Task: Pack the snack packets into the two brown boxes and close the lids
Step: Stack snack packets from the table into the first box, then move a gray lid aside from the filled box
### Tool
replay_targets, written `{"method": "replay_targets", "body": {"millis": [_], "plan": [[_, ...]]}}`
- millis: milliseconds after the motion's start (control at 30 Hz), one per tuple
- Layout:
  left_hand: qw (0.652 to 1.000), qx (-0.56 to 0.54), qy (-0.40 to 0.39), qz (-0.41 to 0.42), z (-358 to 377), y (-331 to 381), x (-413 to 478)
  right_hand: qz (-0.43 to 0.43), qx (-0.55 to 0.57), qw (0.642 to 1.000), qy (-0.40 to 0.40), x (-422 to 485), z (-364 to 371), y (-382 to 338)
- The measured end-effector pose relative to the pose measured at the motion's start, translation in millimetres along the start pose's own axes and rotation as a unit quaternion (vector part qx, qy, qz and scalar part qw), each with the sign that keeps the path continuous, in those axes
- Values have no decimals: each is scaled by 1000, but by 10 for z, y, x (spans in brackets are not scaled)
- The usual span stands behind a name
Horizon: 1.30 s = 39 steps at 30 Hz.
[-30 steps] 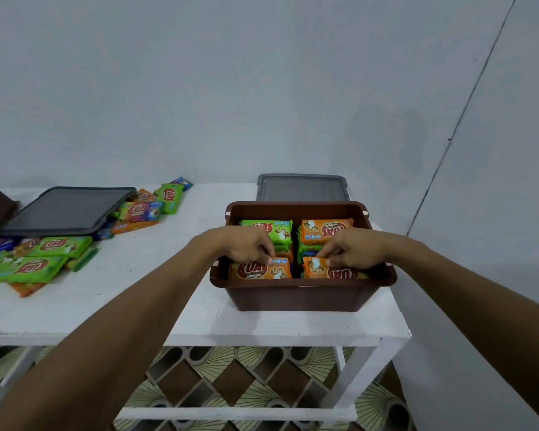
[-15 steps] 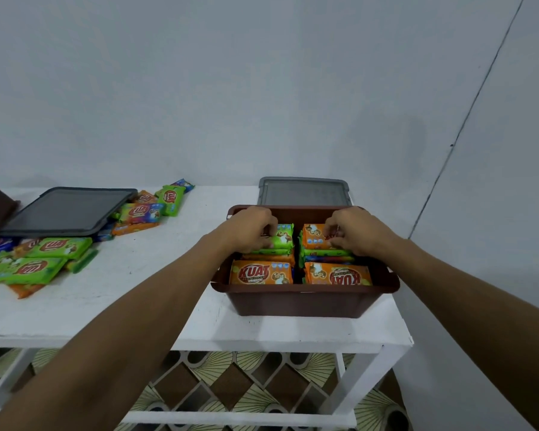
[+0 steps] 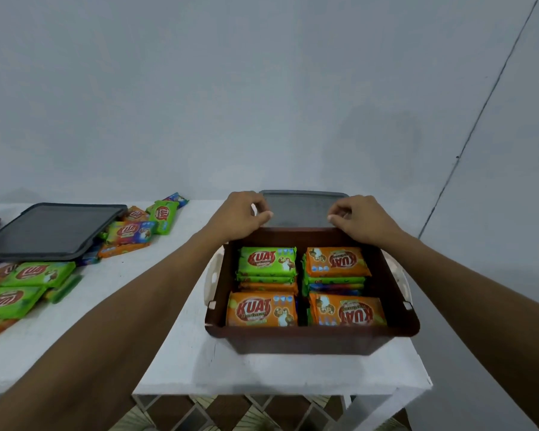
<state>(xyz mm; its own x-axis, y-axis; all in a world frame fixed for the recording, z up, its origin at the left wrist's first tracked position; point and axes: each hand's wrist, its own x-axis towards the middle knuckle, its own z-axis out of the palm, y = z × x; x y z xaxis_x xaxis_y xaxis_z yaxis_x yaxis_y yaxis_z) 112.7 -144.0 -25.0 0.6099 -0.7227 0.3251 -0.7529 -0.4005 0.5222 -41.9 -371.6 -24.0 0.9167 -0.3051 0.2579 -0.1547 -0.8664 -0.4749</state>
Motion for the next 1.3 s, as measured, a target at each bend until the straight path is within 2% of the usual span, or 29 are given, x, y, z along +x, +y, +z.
{"method": "replay_targets", "body": {"millis": [267,400,500,600,667,733,867,967,1033,1167,1300], "plan": [[995,-13,-53,-86,219,-484,804,96,65,992,-38,770,170,415],[982,31,-114,-148,421,-718,1115,177,9,980,-92,1081,314,666],[957,27,-180,-225,600,-848,1259,250,-19,957,-147,1185,419,848],[946,56,-216,-233,741,-898,1312,315,6,931,-184,1216,507,934],[950,49,-202,-233,770,-893,1321,305,-6,934,-185,1231,534,959],[950,-10,-181,-254,756,-902,1322,309,0,937,-161,1240,538,976],[940,-137,-63,-307,609,-934,1266,342,84,933,-74,1225,449,901],[943,-142,29,-301,430,-870,1193,342,169,924,15,1207,330,737],[948,-131,54,-284,340,-784,1093,328,168,929,25,1147,286,645],[958,-77,50,-271,274,-744,710,321,182,928,-52,954,365,586],[939,-107,67,-320,237,-854,300,329,221,899,-185,810,331,439]]}}
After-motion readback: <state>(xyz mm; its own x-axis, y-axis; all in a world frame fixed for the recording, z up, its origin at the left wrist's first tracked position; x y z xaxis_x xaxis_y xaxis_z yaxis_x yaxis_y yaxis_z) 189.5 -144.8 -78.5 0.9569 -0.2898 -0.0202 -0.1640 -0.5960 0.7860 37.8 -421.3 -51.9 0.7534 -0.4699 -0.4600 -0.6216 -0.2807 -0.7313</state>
